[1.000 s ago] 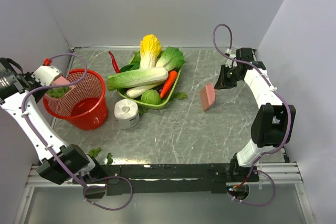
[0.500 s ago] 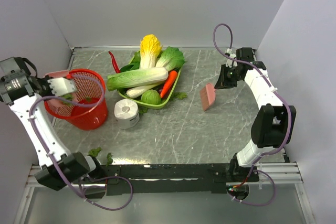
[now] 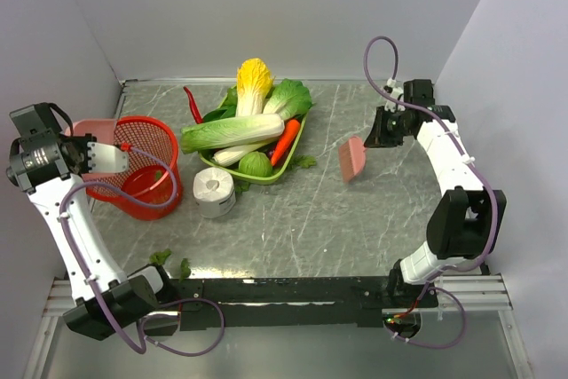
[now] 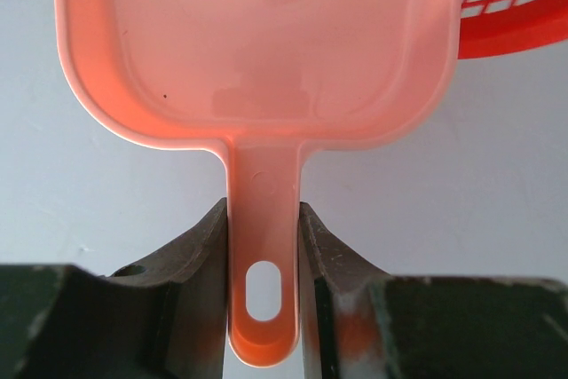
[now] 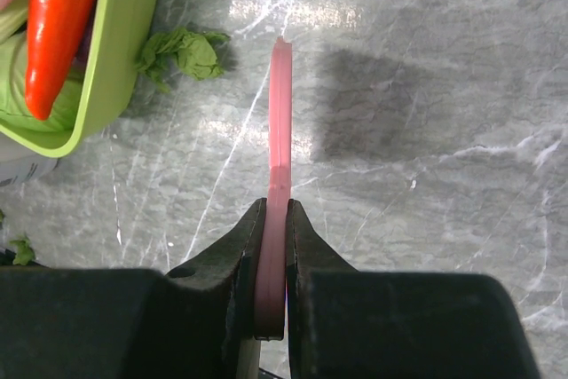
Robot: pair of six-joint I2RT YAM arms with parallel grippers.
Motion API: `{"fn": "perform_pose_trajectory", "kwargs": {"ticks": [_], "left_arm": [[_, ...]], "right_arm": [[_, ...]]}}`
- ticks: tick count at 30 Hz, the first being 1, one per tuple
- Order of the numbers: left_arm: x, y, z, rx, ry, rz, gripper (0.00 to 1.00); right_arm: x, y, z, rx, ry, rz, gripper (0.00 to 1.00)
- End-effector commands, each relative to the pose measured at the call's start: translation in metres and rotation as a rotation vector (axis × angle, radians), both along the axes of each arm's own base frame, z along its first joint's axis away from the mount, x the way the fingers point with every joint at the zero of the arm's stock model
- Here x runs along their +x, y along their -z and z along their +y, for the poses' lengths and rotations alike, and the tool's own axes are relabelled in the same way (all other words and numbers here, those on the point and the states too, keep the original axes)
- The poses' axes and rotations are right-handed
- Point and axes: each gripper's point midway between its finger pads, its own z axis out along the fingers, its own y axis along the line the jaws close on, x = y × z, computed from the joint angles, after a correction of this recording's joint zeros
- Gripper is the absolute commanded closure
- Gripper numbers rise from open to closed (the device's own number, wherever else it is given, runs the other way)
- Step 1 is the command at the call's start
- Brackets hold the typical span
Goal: Sweep away the paper scraps from the table
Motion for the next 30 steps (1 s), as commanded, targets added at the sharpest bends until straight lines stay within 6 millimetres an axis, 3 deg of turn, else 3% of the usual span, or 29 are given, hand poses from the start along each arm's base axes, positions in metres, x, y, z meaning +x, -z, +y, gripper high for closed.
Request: {"fn": "perform_pose_trajectory", "kwargs": {"ticks": [1,7,10,12,15,18,23,27,30], "left_arm": [[0.012,-0.023,-0.007,0.084,0.107,-0.071,0.99],[0.019,-0.03,-0.005,-0.075,-0.028,-0.209,0.99],[0.029,-0.04,-0.01,-0.183,-0.076,-0.312,0.99],[0.039,-0.058,-0.012,-0.235,-0.084,-0.419,0.99],[0.057,-0.081,-0.034,-0.509,-0.132,-0.654,0.99],[0.07,-0.09,-0.062,-0.675,-0.089,-0.727,0.99],[0.077,-0.084,-0.091,-1.043,-0.236,-0.812,0.99],[0.079,-0.07,-0.112,-1.319,-0.391,-0.765,0.99],[0.072,-0.058,-0.121,-1.393,-0.432,-0.743,0.99]], "right_arm": [[-0.004,-0.024,0.004,0.036,-0.001,-0.079,1.0],[-0.006,-0.029,0.002,0.026,0.0,-0.092,1.0],[-0.01,-0.035,0.0,0.012,-0.002,-0.111,1.0],[-0.013,-0.04,-0.001,0.002,0.0,-0.123,1.0],[-0.016,-0.044,-0.005,-0.034,0.001,-0.135,1.0],[-0.016,-0.056,-0.002,-0.06,-0.031,-0.159,1.0],[-0.025,-0.078,0.031,-0.149,-0.22,-0.248,1.0],[-0.05,-0.102,0.082,-0.183,-0.467,-0.341,1.0],[-0.069,-0.115,0.116,-0.154,-0.64,-0.39,1.0]]}}
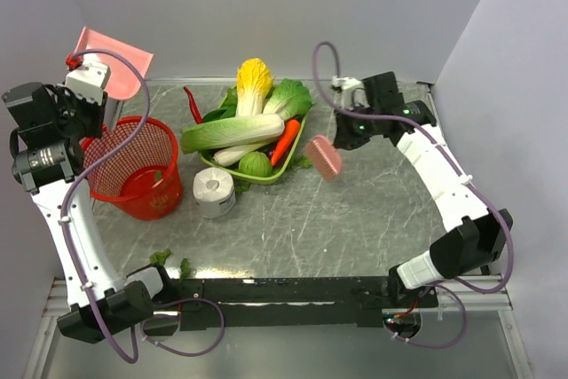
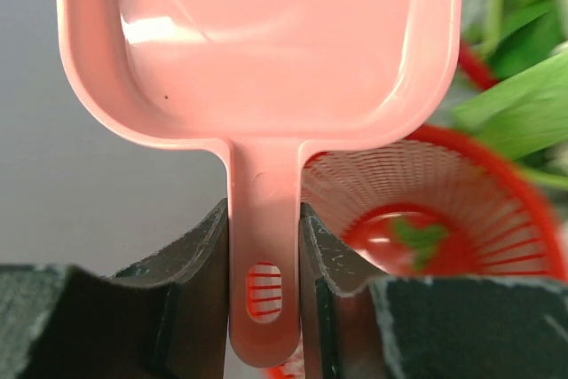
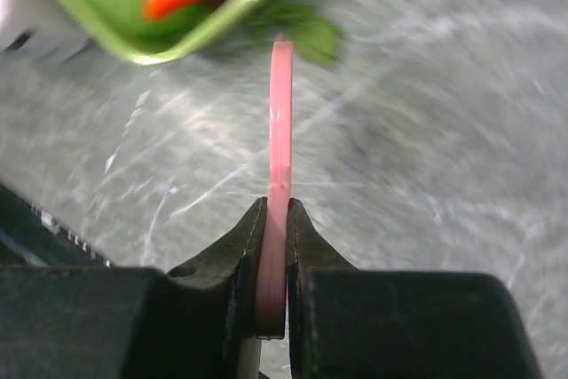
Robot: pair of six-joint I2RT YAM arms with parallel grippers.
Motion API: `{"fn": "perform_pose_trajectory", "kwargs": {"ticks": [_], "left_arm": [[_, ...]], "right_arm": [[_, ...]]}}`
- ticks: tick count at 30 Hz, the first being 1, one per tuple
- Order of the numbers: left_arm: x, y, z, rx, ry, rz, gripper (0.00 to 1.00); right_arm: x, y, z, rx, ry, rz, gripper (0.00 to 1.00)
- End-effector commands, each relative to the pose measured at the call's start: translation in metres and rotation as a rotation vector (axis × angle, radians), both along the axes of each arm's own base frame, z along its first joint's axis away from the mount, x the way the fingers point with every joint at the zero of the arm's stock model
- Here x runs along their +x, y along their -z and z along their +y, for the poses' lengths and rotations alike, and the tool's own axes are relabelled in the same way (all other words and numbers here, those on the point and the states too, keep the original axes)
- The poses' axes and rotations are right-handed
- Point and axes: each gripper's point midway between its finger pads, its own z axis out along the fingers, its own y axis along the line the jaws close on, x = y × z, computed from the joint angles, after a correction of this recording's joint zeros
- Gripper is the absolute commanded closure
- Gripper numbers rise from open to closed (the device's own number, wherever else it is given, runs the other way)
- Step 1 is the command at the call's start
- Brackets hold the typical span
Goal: Sweep away the paper scraps from the table
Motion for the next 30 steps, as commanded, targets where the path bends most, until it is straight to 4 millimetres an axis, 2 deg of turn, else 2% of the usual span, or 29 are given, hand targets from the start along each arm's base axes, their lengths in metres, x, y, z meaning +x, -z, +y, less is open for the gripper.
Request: {"fn": "perform_pose_trajectory", "kwargs": {"ticks": [1,3,4,5,7,9,10,11,13,14,16,17,18,19,20,22,23,24,30], "left_arm": [[-0.006,0.013,-0.029,-0.296,-0.004,-0.021,0.99],[-0.012,0.01,-0.036,-0.316,0.003,-0.062,0.99],[-0.013,0.022,-0.037,-0.344,-0.002,-0.05,0.99],[-0.011,0.018,-0.037,-0.354,-0.009,-0.085,0.99],[-0.014,0.015,-0.034,-0.437,-0.078,-0.115,0.99],[-0.013,0.008,-0.035,-0.506,-0.104,-0.118,0.99],[-0.014,-0.006,-0.036,-0.504,-0.096,-0.143,0.99],[-0.015,-0.012,-0.038,-0.538,-0.099,-0.152,0.99],[-0.021,-0.028,-0.044,-0.531,-0.076,-0.184,0.99],[-0.023,-0.031,-0.047,-0.525,-0.062,-0.183,0.99],[-0.031,-0.041,-0.049,-0.519,-0.064,-0.194,0.99],[-0.035,-0.044,-0.05,-0.513,-0.07,-0.201,0.99],[-0.044,-0.051,-0.052,-0.503,-0.072,-0.225,0.99],[-0.051,-0.054,-0.053,-0.502,-0.082,-0.238,0.99],[-0.057,-0.058,-0.055,-0.506,-0.09,-0.255,0.99],[-0.071,-0.072,-0.062,-0.513,-0.102,-0.283,0.99],[-0.075,-0.069,-0.07,-0.523,-0.088,-0.257,0.99],[-0.078,-0.073,-0.069,-0.528,-0.11,-0.268,0.99],[-0.097,-0.1,-0.077,-0.558,-0.109,-0.359,0.99]], "right_arm": [[-0.039,-0.056,0.046,0.039,-0.294,-0.155,1.0],[-0.05,-0.063,0.063,0.077,-0.384,-0.177,1.0],[-0.06,-0.066,0.075,0.091,-0.445,-0.197,1.0],[-0.064,-0.078,0.084,0.129,-0.477,-0.244,1.0],[-0.078,-0.078,0.1,0.182,-0.505,-0.241,1.0],[-0.092,-0.086,0.118,0.252,-0.545,-0.263,1.0],[-0.098,-0.087,0.127,0.262,-0.58,-0.276,1.0],[-0.117,-0.085,0.146,0.267,-0.66,-0.273,1.0],[-0.129,-0.086,0.165,0.24,-0.729,-0.305,1.0],[-0.14,-0.077,0.181,0.225,-0.783,-0.283,1.0],[-0.141,-0.083,0.197,0.211,-0.802,-0.304,1.0],[-0.139,-0.072,0.209,0.188,-0.812,-0.284,1.0],[-0.146,-0.075,0.221,0.186,-0.843,-0.304,1.0],[-0.143,-0.075,0.228,0.173,-0.834,-0.324,1.0],[-0.145,-0.064,0.239,0.16,-0.853,-0.304,1.0],[-0.162,-0.062,0.256,0.168,-0.915,-0.286,1.0],[-0.164,-0.051,0.267,0.159,-0.927,-0.249,1.0],[-0.17,-0.057,0.277,0.189,-0.919,-0.228,1.0],[-0.183,-0.049,0.328,0.229,-0.949,-0.191,1.0]]}}
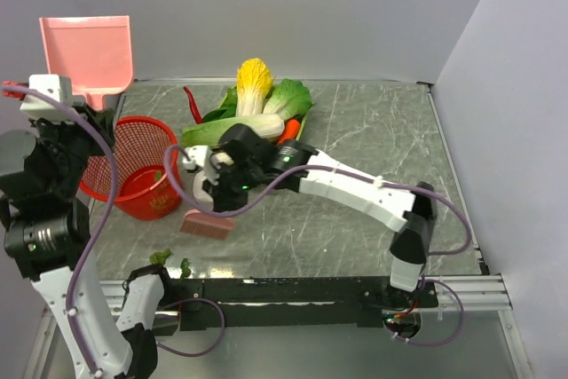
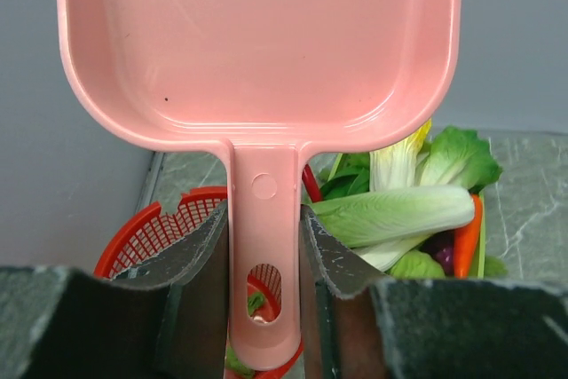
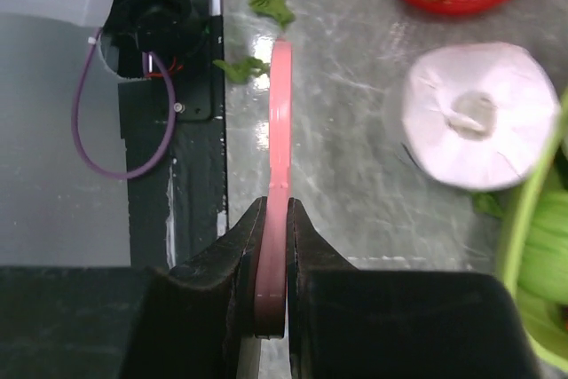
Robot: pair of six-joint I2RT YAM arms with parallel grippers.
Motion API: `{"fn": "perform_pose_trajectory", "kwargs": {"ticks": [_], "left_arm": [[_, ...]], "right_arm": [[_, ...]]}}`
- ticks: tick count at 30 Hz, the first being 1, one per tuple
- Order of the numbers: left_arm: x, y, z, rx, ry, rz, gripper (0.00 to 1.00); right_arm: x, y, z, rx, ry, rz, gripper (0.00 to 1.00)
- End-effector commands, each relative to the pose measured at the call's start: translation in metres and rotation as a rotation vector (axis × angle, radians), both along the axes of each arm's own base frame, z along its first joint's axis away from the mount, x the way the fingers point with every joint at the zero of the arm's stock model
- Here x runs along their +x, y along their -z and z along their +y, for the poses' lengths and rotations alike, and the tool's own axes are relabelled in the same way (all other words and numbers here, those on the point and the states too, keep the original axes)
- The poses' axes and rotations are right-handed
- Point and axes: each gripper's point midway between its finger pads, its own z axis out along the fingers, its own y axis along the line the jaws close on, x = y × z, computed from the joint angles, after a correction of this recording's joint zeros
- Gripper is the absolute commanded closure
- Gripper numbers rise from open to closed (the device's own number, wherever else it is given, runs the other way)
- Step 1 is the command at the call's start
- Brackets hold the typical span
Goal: Sweep away the paper scraps from the table
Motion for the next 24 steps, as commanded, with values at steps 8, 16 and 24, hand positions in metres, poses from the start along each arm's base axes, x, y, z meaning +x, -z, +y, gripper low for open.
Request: {"fn": "perform_pose_trajectory", "kwargs": {"ticks": [8,16,24], "left_arm": [[-0.039,-0.041,-0.01,-0.011,-0.026,-0.123,0.99],[-0.045,-0.029,-0.034,0.04,0.108,-0.086,0.99],[-0.041,-0.002,-0.029,0.129,0.108,-0.023,0.99]], "right_arm": [[-0.004,-0.026,0.105,0.166,0.001,0.016,1.0],[-0.001,-0.008,0.15,0.212,0.029,0.058,1.0],[0.006,0.024,0.178,0.254,0.041,0.051,1.0]]}}
